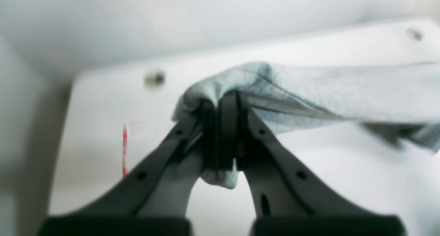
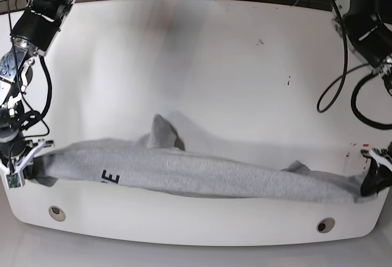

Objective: Fold the T-shirt properly

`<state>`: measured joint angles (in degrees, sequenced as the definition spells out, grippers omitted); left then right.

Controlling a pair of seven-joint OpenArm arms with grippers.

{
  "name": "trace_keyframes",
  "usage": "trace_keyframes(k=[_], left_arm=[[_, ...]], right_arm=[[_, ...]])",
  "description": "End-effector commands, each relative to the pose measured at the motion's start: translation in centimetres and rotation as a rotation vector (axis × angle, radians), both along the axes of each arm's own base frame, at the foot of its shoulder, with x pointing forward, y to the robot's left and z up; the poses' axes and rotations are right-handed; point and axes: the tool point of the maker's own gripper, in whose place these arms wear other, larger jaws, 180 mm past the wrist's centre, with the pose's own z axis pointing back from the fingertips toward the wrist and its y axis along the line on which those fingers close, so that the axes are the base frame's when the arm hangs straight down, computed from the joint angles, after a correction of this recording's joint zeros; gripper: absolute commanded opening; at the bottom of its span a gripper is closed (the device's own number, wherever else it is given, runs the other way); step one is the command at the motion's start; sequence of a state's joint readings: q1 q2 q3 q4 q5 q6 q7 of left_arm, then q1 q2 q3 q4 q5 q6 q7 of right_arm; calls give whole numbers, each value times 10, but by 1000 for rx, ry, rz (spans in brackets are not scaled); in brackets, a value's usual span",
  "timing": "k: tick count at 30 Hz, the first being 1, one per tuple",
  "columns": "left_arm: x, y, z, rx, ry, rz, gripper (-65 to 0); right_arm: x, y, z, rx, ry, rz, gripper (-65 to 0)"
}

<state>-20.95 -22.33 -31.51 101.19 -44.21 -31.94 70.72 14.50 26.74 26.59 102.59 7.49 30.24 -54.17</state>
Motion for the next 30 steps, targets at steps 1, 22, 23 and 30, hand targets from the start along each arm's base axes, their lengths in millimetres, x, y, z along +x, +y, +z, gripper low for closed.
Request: trace_keyframes(k=[1,22,23,30], left_arm=[[-10,-1,-6,1,-9,4,-650],[-127,28,-126,96,346,54,-650],[-131,29,-130,97,362,56,-650],[-166,30,-159,101,481,55,-650]], right_arm=[[-9,-6,7,-11,-40,-27,-645],[-109,16,-107,87,228,-79,-647],[-114,17,-112,91,241,-82,-647],[-145,23,-140,125,327,-103,-647]])
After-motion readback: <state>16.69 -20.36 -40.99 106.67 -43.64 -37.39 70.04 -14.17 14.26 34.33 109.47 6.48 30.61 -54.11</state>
